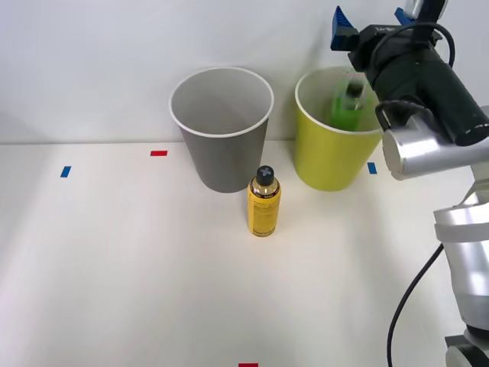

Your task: Put cans in the gray bin, plastic bottles in the light green bin

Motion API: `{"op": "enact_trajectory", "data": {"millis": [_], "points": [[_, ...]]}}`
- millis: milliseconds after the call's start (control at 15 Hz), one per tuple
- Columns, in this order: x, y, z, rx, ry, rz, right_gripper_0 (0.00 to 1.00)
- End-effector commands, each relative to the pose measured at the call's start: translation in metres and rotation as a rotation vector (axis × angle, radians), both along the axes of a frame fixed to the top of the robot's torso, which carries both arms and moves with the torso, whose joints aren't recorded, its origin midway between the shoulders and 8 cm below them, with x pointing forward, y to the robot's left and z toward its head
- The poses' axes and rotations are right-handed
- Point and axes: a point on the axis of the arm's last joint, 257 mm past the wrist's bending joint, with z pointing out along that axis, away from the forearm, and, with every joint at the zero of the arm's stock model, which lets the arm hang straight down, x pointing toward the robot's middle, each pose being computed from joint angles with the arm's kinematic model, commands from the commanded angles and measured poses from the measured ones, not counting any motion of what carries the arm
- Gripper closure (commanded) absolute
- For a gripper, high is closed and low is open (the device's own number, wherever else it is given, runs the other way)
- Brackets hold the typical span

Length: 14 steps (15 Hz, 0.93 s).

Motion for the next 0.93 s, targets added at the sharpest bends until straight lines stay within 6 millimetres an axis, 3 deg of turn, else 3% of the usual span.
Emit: {"op": "enact_trajectory", "data": {"millis": [67,267,600,933], "points": [[-0.018,-0.004,-0.025,0.006,-0.058,0.026,0.0],[-0.039,-0.011,-0.044,-0.01,-0.113,0.03,0.0],[-0.08,-0.015,-0.051,-0.085,-0.139,0.014,0.0],[-0.119,-0.024,-0.081,-0.146,-0.101,-0.015,0.0]]}}
